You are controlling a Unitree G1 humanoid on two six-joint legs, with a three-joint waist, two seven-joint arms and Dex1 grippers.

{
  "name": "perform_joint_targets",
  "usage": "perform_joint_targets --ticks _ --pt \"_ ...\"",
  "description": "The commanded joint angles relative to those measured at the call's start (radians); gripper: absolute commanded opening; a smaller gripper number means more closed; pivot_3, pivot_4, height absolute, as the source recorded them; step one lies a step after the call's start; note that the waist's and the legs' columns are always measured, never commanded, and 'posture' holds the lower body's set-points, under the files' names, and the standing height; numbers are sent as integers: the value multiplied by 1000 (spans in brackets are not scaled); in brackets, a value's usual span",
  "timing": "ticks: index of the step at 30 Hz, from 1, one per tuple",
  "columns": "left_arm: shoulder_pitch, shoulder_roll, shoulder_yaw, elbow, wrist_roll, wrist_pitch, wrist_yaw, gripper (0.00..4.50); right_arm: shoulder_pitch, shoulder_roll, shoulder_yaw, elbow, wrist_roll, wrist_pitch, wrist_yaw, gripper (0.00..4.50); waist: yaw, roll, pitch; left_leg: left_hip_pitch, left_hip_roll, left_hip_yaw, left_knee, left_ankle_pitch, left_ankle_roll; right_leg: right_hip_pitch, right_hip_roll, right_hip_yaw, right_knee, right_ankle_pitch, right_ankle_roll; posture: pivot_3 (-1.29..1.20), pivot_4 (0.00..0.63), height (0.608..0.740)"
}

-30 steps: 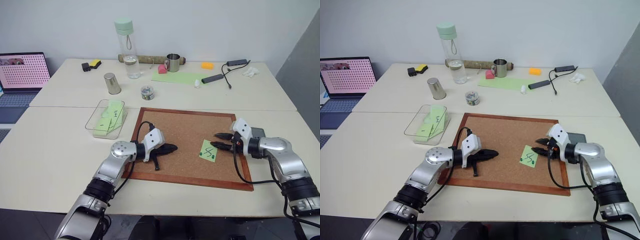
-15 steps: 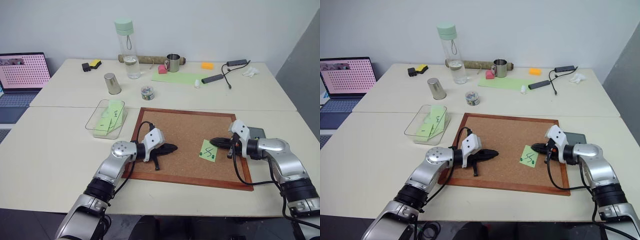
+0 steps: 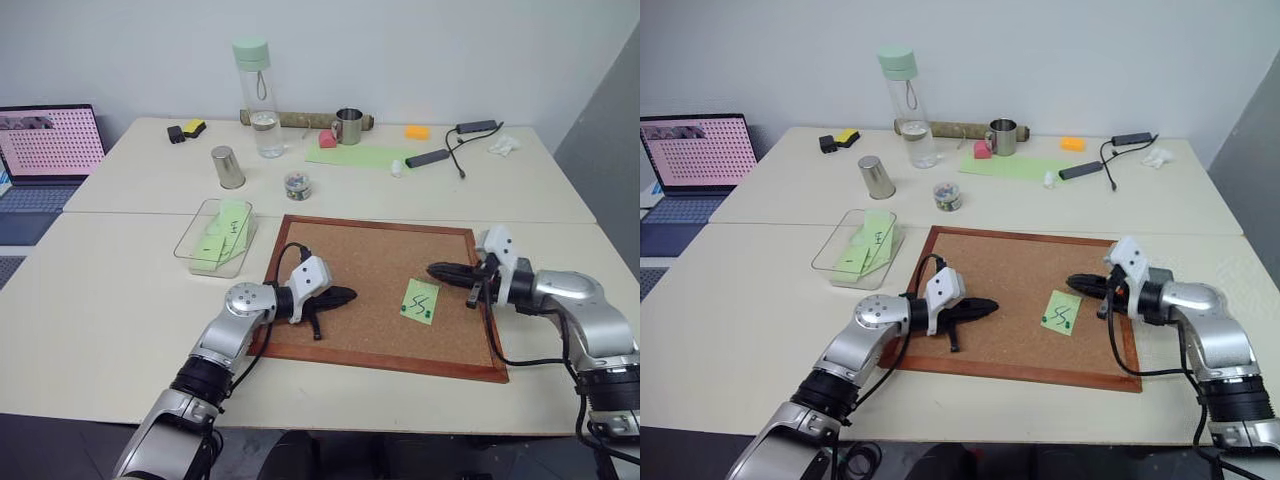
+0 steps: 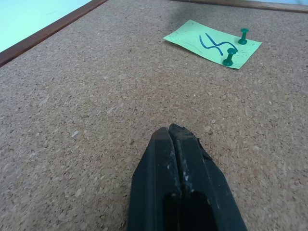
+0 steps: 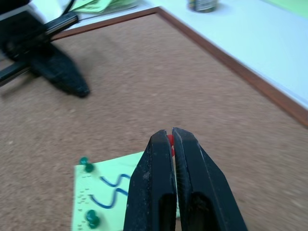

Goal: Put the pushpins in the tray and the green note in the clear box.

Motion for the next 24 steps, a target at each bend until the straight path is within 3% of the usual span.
perform_joint_targets --ticks 1,10,14,19,24 --pt "27 1 -24 29 44 27 17 0 -12 -67 -108 55 -11 14 -70 47 2 0 0 0 0 0 0 0 0 0 0 0 0 0 0 0 150 740" --pt "30 -5 -30 31 53 18 19 0 -13 -125 -105 229 -142 -12 -206 47 3 3 -2 0 0 1 0 0 0 0 0 1 0 0 0 0 150 740" --pt "27 -7 -31 33 56 15 19 0 -18 -113 -108 272 -165 -26 -241 665 3 3 -3 0 0 2 0 0 0 0 0 1 0 0 0 0 150 740" --pt "31 -4 -29 29 57 15 19 0 -20 -107 -128 261 -145 -30 -241 1788 3 3 -3 0 0 2 0 0 0 0 0 1 0 0 0 0 150 740" --pt "30 -3 -29 31 58 14 17 0 28 -130 -133 135 -83 -7 -141 2836 3 4 -4 0 0 2 0 0 0 0 0 1 0 0 0 0 150 740"
